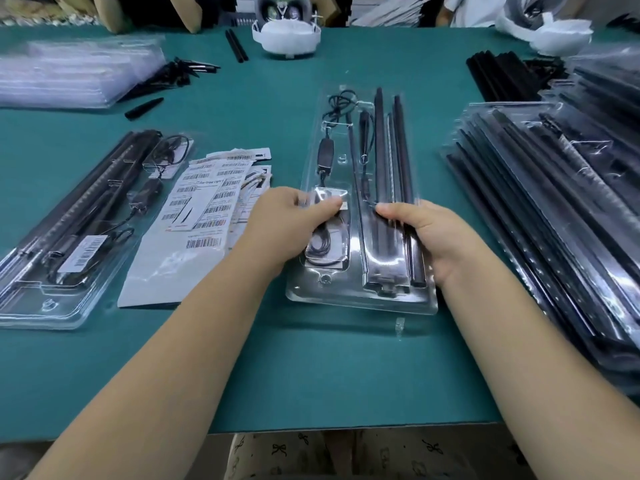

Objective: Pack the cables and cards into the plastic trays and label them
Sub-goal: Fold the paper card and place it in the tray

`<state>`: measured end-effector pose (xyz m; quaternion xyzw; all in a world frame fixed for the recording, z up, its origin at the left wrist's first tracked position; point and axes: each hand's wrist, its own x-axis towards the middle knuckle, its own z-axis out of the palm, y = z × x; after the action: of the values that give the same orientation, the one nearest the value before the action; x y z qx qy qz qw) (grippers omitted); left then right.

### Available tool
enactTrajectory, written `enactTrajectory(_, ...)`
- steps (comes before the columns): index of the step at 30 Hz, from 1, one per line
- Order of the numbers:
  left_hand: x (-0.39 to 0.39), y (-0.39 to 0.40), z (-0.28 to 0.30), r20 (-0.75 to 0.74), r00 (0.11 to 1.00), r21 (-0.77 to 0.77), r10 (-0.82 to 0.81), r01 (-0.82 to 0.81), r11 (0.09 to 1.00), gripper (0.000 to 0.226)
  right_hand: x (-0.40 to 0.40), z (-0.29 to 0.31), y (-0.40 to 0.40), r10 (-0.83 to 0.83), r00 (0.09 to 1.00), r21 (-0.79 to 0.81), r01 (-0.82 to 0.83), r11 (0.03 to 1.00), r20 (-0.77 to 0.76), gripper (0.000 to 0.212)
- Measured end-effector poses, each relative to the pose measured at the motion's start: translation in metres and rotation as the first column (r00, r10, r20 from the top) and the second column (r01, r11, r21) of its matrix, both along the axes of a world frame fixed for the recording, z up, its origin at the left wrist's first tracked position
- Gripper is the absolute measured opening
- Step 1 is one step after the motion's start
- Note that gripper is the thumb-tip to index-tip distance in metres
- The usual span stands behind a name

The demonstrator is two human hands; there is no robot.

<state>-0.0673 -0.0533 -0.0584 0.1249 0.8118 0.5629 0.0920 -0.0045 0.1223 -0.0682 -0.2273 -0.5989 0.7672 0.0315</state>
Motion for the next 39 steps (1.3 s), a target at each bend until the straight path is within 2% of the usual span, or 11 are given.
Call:
enactTrajectory(3, -0.007, -0.001, -0.002, 0.072, 0.997, -0.068, 0.008, -0.003, 0.998, 0.060, 0.000, 0.001, 0.001, 0.020, 1.000, 0.009, -0.020, 1.000, 0.023, 0.033)
enactTrajectory(5, -0.012, -0.001, -0.001, 0.130, 0.988, -0.038, 0.079, -0.075, 0.996, 0.051, 0.003, 0.001, 0.000, 0.039, 0.999, 0.046, -0.040, 0.998, 0.013, 0.033)
enactTrajectory(9, -0.022, -0.005, 0.003, 0.379, 0.923, 0.349, 0.070, -0.212, 0.913, 0.029, 0.011, 0.002, -0.008, 0.168, 0.986, 0.016, -0.168, 0.986, 0.015, 0.055)
enactTrajectory(12, -0.022, -0.009, 0.008, 0.395, 0.917, 0.494, 0.062, -0.269, 0.827, 0.015, 0.016, 0.001, -0.014, 0.268, 0.963, -0.025, -0.268, 0.963, 0.005, 0.052)
enactTrajectory(17, -0.016, -0.011, 0.012, 0.452, 0.892, 0.527, 0.034, -0.297, 0.796, 0.008, 0.019, 0.004, -0.013, 0.294, 0.956, -0.001, -0.294, 0.956, 0.006, 0.053)
enactTrajectory(24, -0.016, -0.014, 0.012, 0.407, 0.909, 0.533, -0.088, -0.159, 0.831, 0.010, 0.023, 0.010, -0.013, 0.316, 0.949, -0.004, -0.316, 0.949, 0.020, 0.047)
enactTrajectory(28, -0.017, -0.013, 0.010, 0.374, 0.926, 0.477, -0.055, -0.141, 0.867, 0.018, 0.025, 0.012, -0.010, 0.362, 0.932, -0.023, -0.361, 0.932, 0.024, 0.038)
enactTrajectory(31, -0.020, -0.014, 0.009, 0.411, 0.907, 0.518, -0.096, -0.145, 0.843, 0.019, 0.025, 0.011, -0.008, 0.399, 0.916, 0.020, -0.400, 0.916, 0.040, 0.045)
enactTrajectory(34, -0.021, -0.012, 0.008, 0.475, 0.869, 0.522, -0.141, -0.149, 0.840, 0.019, 0.024, 0.013, -0.005, 0.401, 0.916, 0.062, -0.402, 0.913, 0.025, 0.038)
enactTrajectory(37, -0.019, -0.013, 0.007, 0.500, 0.834, 0.503, -0.233, -0.060, 0.862, 0.015, 0.021, 0.018, -0.005, 0.399, 0.917, -0.069, -0.400, 0.914, -0.024, 0.033)
enactTrajectory(39, -0.019, -0.014, 0.010, 0.450, 0.848, 0.504, -0.279, 0.017, 0.864, 0.013, 0.022, 0.020, -0.003, 0.384, 0.923, -0.055, -0.384, 0.922, -0.025, 0.025)
